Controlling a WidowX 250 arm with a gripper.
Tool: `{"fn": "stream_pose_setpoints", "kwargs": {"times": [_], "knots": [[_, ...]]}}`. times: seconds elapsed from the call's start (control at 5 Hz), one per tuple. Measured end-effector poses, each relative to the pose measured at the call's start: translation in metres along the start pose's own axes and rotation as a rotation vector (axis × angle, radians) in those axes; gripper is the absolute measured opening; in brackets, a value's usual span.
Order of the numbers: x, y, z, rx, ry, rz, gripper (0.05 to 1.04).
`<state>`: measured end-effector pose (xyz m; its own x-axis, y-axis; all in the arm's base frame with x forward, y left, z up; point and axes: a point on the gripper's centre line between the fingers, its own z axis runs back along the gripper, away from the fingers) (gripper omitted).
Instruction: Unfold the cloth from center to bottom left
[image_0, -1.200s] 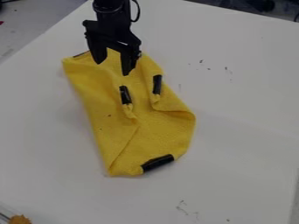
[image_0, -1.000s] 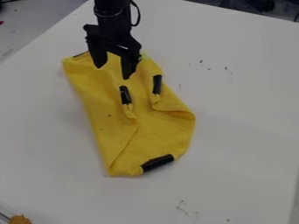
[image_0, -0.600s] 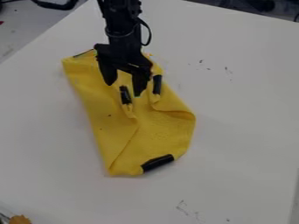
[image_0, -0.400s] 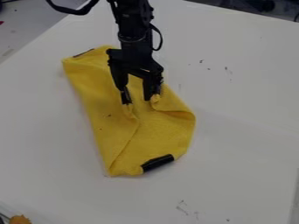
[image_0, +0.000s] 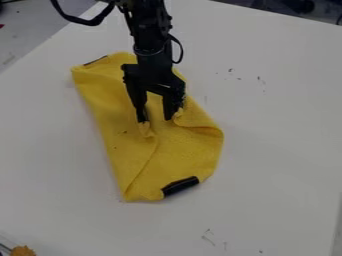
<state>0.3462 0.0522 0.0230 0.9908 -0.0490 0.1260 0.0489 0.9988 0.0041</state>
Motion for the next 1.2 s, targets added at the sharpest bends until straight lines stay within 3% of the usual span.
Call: {"fn": "stream_pose_setpoints", "kwargs": {"times": [0.4, 0.6, 1.0, 1.2], "knots": [[-0.012, 0.015, -0.001, 0.022, 0.050, 0.031, 1.001], [-0.012, 0.017, -0.001, 0.014, 0.042, 0.023, 0.950], [-0.011, 0.018, -0.001, 0.004, 0.036, 0.006, 0.364], [-0.012, 0.020, 0.000, 0.011, 0.043, 0.011, 0.151]]}}
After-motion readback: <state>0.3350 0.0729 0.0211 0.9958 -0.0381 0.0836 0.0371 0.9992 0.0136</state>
